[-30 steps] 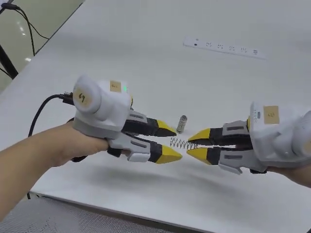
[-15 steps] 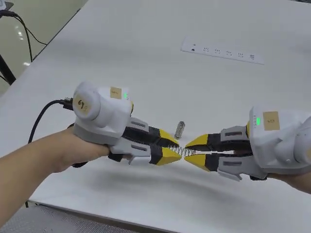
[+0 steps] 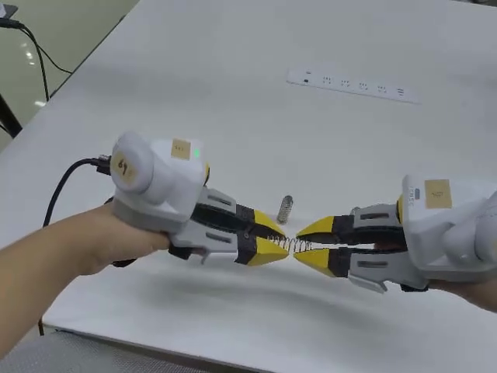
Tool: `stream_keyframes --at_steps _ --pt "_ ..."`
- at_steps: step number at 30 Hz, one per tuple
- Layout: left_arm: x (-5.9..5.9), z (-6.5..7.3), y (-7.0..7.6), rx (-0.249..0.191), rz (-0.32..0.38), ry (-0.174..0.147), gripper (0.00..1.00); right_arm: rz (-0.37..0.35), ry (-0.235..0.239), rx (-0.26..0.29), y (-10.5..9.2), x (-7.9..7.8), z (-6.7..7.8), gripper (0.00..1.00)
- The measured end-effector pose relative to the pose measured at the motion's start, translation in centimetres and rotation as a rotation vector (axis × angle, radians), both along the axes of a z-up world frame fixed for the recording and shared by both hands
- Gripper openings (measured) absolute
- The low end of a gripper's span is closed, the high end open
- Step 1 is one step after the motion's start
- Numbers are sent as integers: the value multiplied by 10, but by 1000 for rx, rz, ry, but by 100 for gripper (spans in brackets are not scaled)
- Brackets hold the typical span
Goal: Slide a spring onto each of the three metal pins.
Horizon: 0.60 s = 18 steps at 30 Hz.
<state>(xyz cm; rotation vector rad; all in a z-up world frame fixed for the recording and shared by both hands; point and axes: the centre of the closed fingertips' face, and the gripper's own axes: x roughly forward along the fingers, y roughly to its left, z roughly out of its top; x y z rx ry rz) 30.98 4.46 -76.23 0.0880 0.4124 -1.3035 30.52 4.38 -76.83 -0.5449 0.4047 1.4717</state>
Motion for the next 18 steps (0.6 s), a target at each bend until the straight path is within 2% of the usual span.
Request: stream_keyframes --at_steps 4,11,14,18 --pt "-1 0 1 2 -2 3 3 -12 16 -14 -6 0 -6 8" --pt "-4 0 -2 8 -19 10 3 -14 37 -1 -6 -2 -6 7" --pt "-5 -1 -2 9 -23 12 3 -14 50 1 -6 -3 -5 7" --pt "-4 0 -2 -1 -18 14 3 -17 46 10 -7 -2 0 7"
